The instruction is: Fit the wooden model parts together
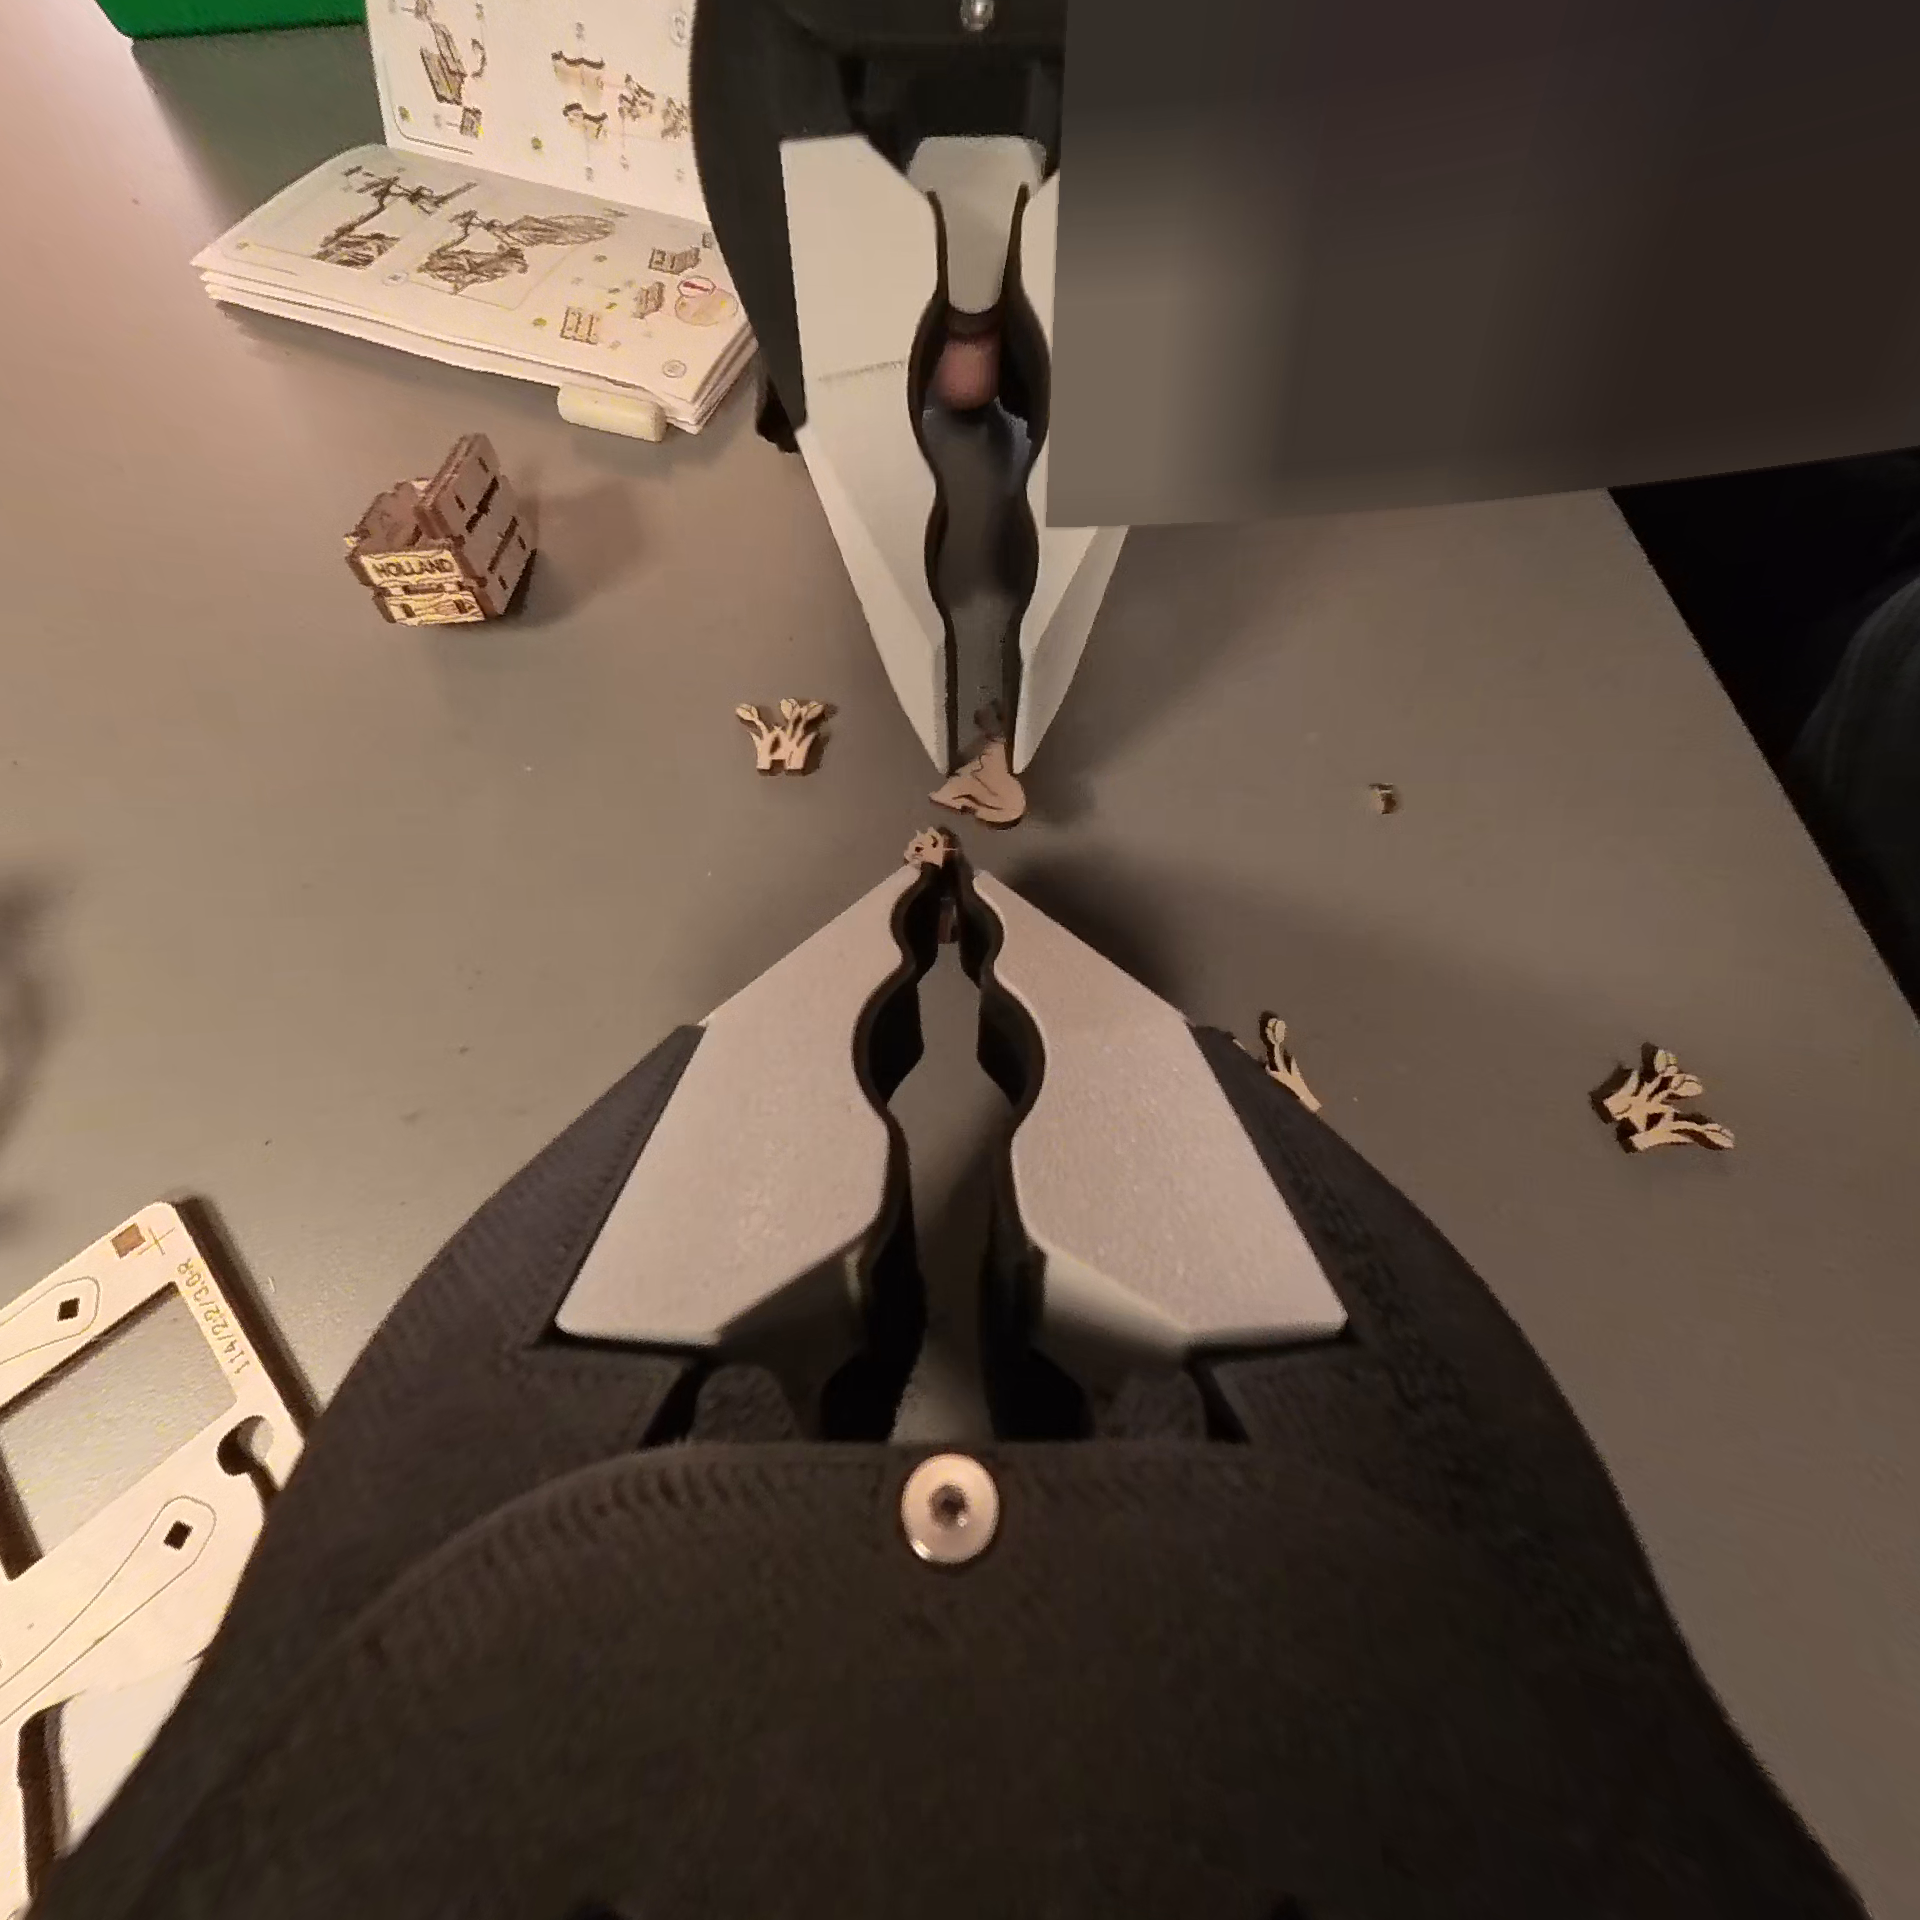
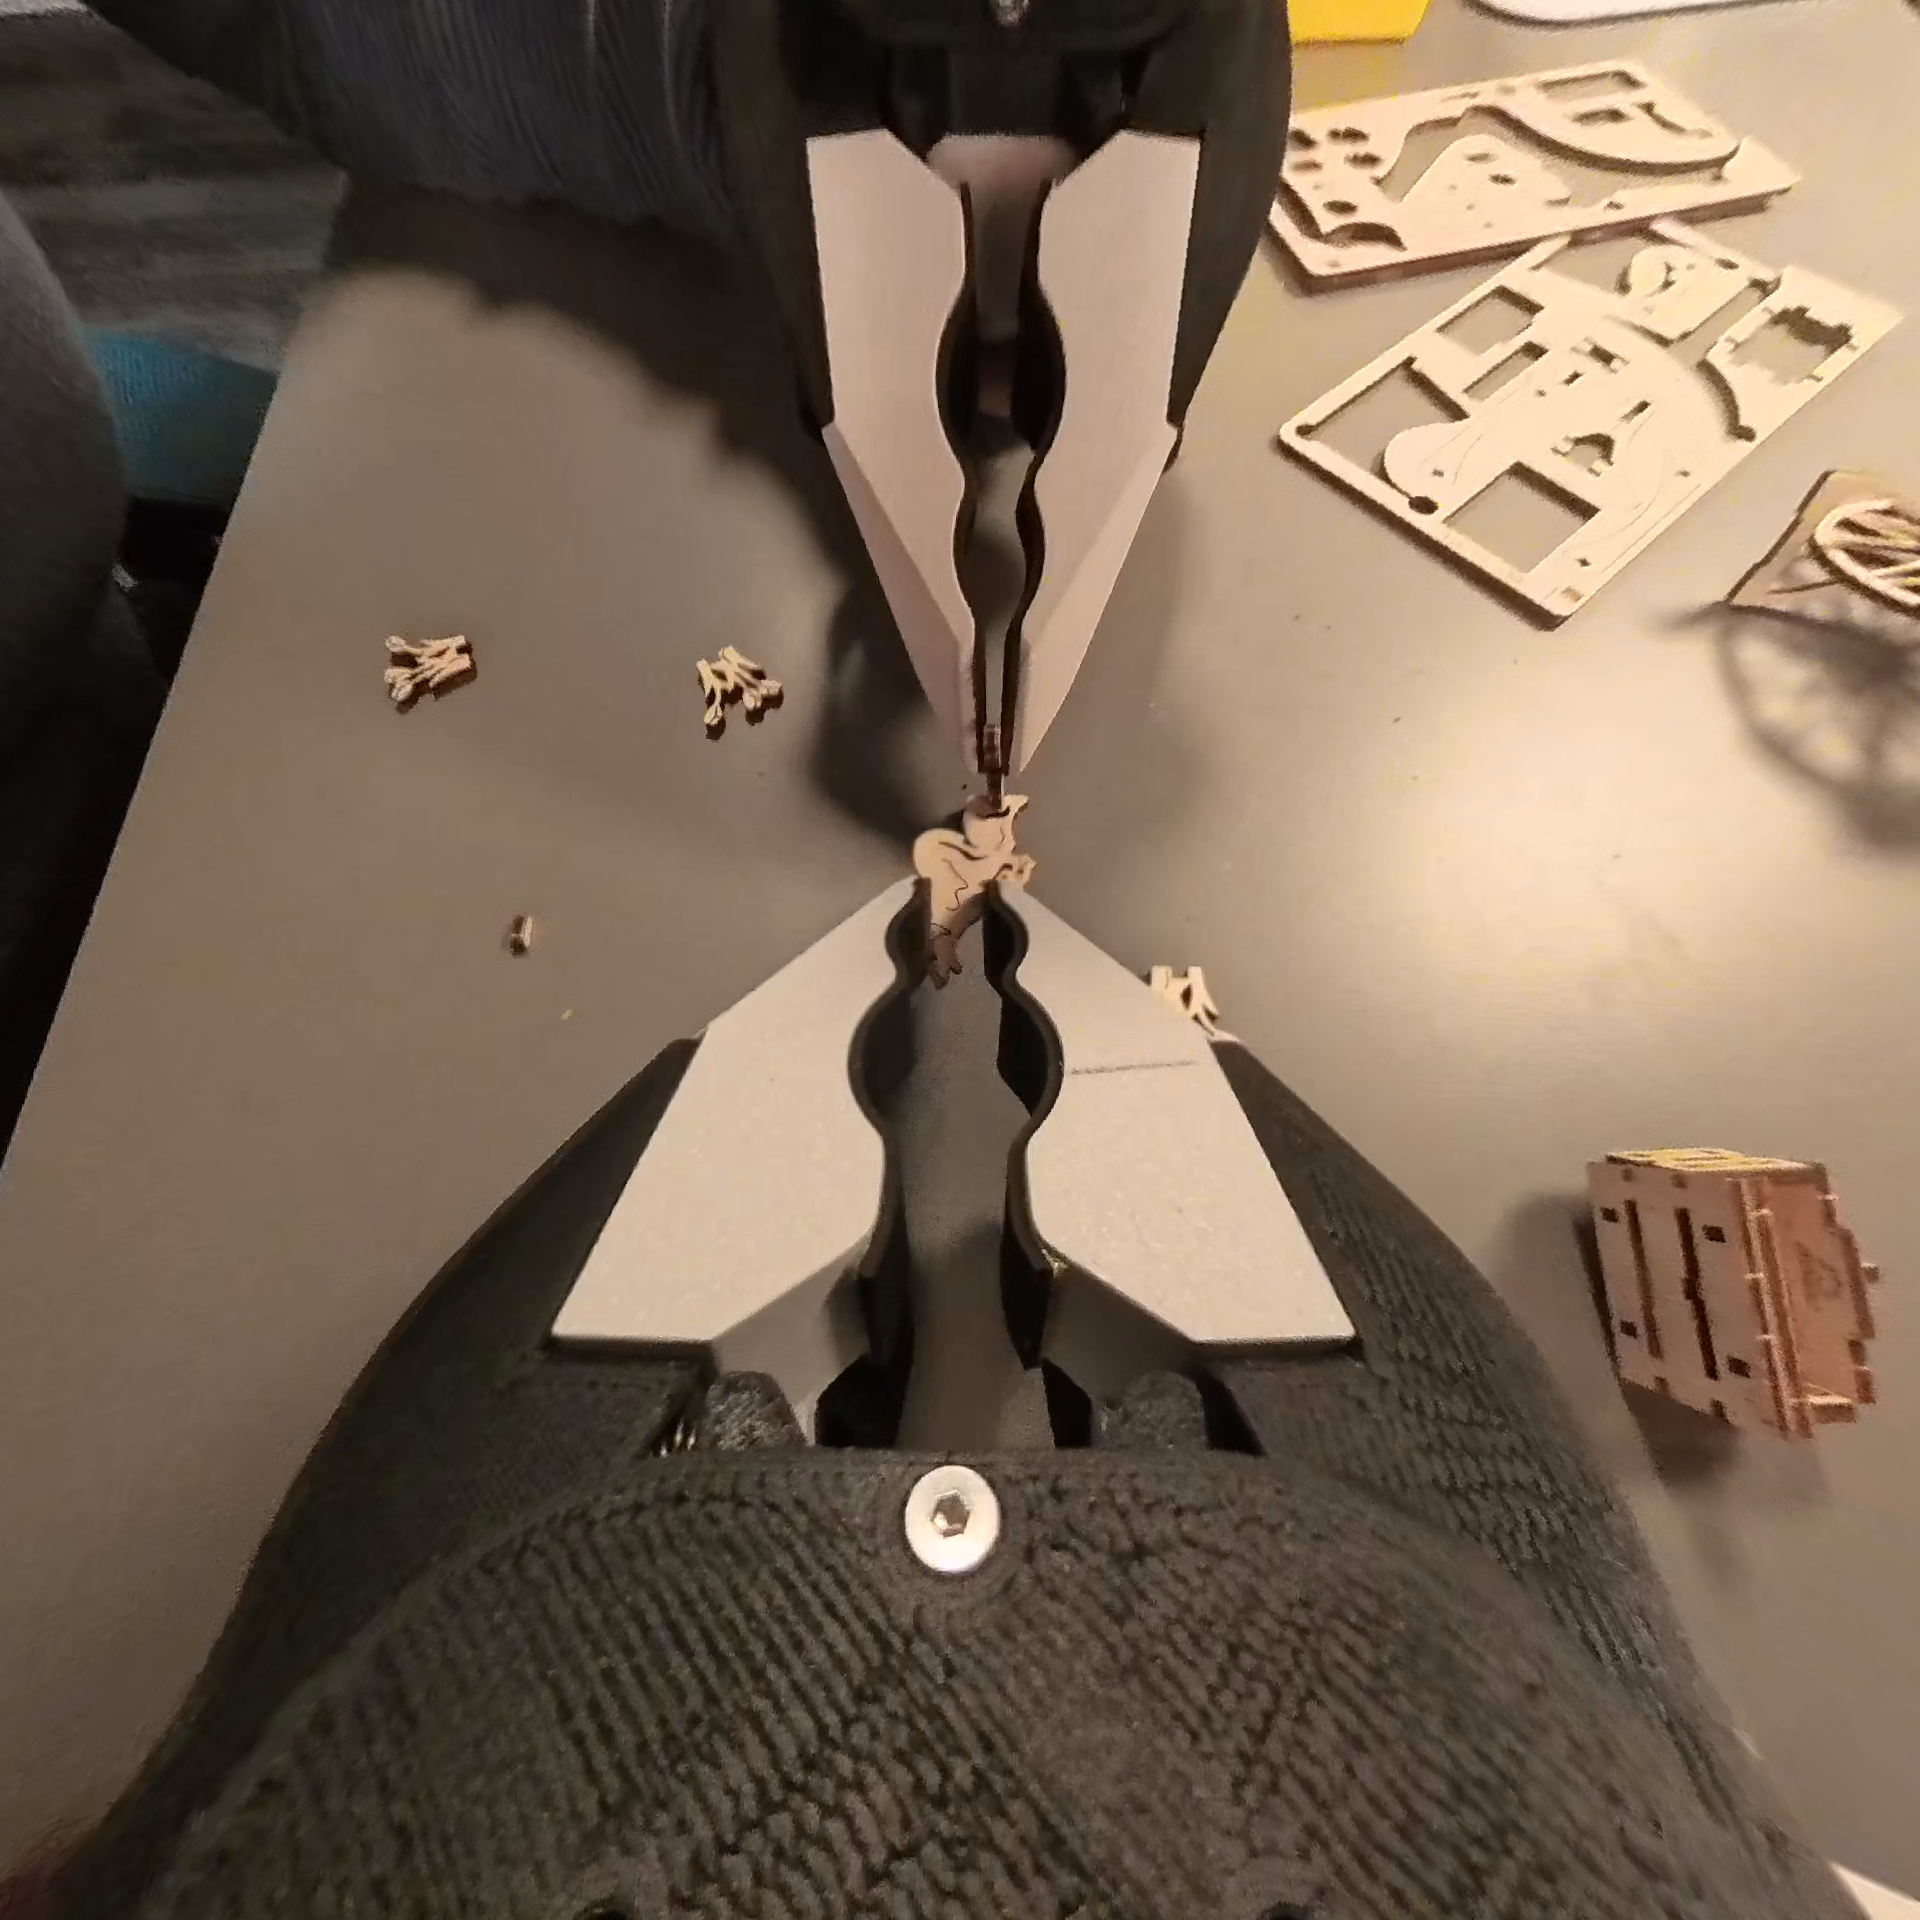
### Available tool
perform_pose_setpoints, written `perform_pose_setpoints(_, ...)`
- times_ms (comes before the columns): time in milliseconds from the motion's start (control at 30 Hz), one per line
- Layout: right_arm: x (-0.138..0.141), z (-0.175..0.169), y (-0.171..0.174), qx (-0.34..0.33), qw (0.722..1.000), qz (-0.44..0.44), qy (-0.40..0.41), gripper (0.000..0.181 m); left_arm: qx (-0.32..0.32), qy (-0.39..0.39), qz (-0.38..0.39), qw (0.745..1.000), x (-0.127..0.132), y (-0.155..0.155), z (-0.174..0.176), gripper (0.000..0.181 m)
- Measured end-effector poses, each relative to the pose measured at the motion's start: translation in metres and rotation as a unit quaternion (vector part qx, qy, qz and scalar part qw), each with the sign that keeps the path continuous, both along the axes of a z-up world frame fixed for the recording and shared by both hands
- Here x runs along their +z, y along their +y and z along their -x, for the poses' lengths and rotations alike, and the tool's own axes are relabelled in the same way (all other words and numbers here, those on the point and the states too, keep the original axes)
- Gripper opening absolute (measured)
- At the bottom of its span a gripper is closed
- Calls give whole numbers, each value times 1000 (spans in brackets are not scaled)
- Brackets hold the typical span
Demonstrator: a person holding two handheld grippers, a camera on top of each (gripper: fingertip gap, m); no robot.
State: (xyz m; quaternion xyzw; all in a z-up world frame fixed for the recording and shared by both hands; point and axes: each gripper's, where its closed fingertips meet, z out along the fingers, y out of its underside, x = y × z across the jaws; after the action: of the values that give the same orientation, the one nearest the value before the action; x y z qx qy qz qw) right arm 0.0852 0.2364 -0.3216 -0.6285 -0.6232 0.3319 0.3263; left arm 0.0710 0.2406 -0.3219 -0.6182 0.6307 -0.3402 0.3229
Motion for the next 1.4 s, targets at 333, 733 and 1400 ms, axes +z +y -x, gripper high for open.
perform_pose_setpoints(333,11,9,-3,25,999,-8,35,8,-20,1,13,1000,0,-5,0,1)
perform_pose_setpoints(733,11,14,-7,42,998,8,38,8,-32,2,17,999,0,-8,1,1)
perform_pose_setpoints(1400,11,16,-9,55,998,15,38,8,-59,3,5,998,-1,-13,1,1)
